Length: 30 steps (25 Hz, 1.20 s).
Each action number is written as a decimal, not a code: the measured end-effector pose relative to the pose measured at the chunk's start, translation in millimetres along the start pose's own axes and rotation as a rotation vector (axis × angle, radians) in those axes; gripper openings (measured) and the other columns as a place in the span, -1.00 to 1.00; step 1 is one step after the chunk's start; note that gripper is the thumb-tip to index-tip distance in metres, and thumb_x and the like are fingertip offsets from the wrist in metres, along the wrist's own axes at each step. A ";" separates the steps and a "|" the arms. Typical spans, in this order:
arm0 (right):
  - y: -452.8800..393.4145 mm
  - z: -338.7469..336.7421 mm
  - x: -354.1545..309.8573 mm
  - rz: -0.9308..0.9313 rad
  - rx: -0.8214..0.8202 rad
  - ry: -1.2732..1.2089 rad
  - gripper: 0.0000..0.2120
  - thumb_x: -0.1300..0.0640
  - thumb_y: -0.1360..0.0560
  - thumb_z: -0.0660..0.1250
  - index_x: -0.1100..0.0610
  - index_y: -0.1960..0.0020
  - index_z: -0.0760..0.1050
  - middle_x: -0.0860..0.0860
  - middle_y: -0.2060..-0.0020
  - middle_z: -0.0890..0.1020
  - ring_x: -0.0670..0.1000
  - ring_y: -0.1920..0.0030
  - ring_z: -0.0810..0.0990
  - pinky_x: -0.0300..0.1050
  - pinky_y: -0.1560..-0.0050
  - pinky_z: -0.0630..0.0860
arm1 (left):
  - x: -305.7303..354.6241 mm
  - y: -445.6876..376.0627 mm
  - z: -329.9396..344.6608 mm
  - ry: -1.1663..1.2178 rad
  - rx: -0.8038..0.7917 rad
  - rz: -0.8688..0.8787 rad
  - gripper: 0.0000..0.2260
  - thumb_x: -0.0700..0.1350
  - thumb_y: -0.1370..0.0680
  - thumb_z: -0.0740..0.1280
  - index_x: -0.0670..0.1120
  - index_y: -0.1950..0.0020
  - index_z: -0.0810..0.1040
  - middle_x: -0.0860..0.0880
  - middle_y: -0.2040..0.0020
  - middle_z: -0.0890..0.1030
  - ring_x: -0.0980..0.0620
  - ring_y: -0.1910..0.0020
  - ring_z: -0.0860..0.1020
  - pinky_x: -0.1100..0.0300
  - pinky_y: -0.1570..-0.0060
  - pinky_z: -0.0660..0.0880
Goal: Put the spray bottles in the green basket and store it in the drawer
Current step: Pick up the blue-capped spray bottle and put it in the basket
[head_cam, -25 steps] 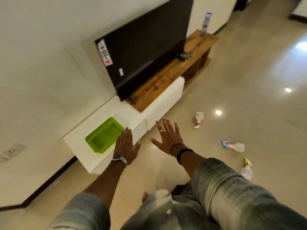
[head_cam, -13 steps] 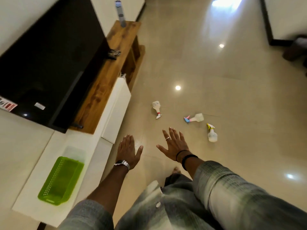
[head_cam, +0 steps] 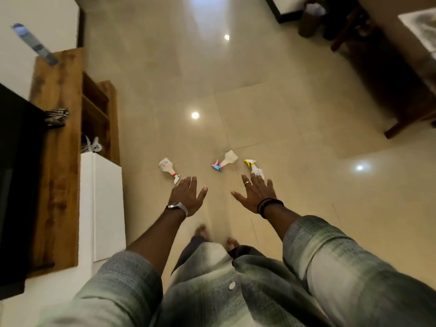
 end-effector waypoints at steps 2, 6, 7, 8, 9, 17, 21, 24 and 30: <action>-21.3 -8.3 16.4 0.036 0.005 -0.004 -0.19 -0.44 -0.56 -0.06 0.03 -0.65 0.04 0.11 -0.62 0.13 0.15 -0.61 0.11 0.28 -0.52 0.10 | 16.2 -36.4 -8.3 -0.019 -0.034 0.047 -0.36 0.25 -0.67 -0.01 -0.14 -0.62 0.20 -0.16 -0.62 0.27 -0.16 -0.61 0.25 -0.10 -0.52 0.31; -80.6 -25.9 31.9 0.086 -0.004 0.014 -0.18 -0.44 -0.56 -0.09 0.03 -0.65 0.04 0.11 -0.61 0.18 0.15 -0.57 0.17 0.30 -0.49 0.15 | 29.3 -110.8 -15.9 -0.010 -0.095 0.085 -0.35 0.26 -0.67 -0.03 -0.11 -0.65 0.12 -0.15 -0.66 0.18 -0.16 -0.65 0.16 -0.10 -0.57 0.21; -95.9 -29.0 32.9 0.091 -0.011 0.019 -0.19 -0.44 -0.56 -0.09 0.03 -0.65 0.04 0.11 -0.61 0.19 0.15 -0.57 0.18 0.29 -0.49 0.15 | 29.7 -127.6 -16.1 -0.005 -0.112 0.089 -0.34 0.25 -0.67 -0.03 -0.11 -0.66 0.11 -0.15 -0.67 0.16 -0.15 -0.65 0.15 -0.09 -0.58 0.20; -116.5 -31.1 33.3 0.096 -0.027 0.016 -0.19 -0.44 -0.56 -0.10 0.02 -0.65 0.04 0.11 -0.60 0.19 0.14 -0.57 0.18 0.29 -0.49 0.14 | 27.6 -149.1 -15.5 0.009 -0.136 0.088 -0.34 0.25 -0.67 -0.03 -0.11 -0.66 0.10 -0.14 -0.67 0.16 -0.14 -0.66 0.15 -0.08 -0.59 0.19; -138.7 -31.7 33.2 0.103 -0.041 0.008 -0.20 -0.44 -0.57 -0.10 0.02 -0.65 0.03 0.10 -0.60 0.20 0.14 -0.57 0.18 0.29 -0.49 0.14 | 23.3 -172.0 -13.5 0.024 -0.157 0.084 -0.34 0.25 -0.67 -0.03 -0.11 -0.66 0.10 -0.14 -0.67 0.16 -0.14 -0.66 0.15 -0.07 -0.59 0.19; -353.4 47.2 34.6 0.118 -0.168 -0.006 -0.22 -0.43 -0.56 -0.11 -0.03 -0.65 0.04 0.06 -0.58 0.24 0.11 -0.58 0.19 0.23 -0.52 0.10 | -34.9 -386.9 79.4 0.095 -0.302 0.007 -0.36 0.23 -0.68 -0.05 -0.09 -0.68 0.04 -0.10 -0.69 0.10 -0.09 -0.67 0.10 -0.01 -0.62 0.12; -466.8 125.4 36.1 0.036 -0.227 0.049 -0.23 -0.41 -0.58 -0.09 -0.01 -0.66 0.01 0.09 -0.59 0.22 0.13 -0.60 0.16 0.26 -0.52 0.08 | -52.9 -487.0 163.8 0.040 -0.376 0.037 -0.35 0.24 -0.67 -0.06 -0.09 -0.68 0.05 -0.11 -0.69 0.11 -0.11 -0.67 0.09 -0.03 -0.62 0.12; -535.5 179.2 42.5 -0.019 -0.227 0.129 -0.23 -0.39 -0.58 -0.05 0.02 -0.65 0.04 0.13 -0.58 0.24 0.18 -0.57 0.19 0.27 -0.49 0.14 | -53.9 -547.6 219.0 -0.005 -0.384 0.096 -0.36 0.23 -0.67 -0.04 -0.11 -0.66 0.09 -0.12 -0.66 0.17 -0.12 -0.65 0.15 -0.04 -0.58 0.17; -649.0 289.5 55.3 -0.068 -0.240 0.223 -0.22 -0.38 -0.58 -0.04 0.04 -0.66 -0.02 0.14 -0.61 0.17 0.19 -0.59 0.14 0.34 -0.50 0.11 | -69.7 -618.1 332.3 -0.029 -0.419 0.118 -0.37 0.22 -0.67 -0.03 -0.12 -0.65 0.12 -0.13 -0.65 0.20 -0.12 -0.63 0.19 -0.04 -0.56 0.19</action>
Point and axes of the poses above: each hand's wrist, its own y-axis away from the middle knuckle, its own z-axis out of the palm, x = y × z, the point moved 10 cm from there along -y, towards the middle knuckle
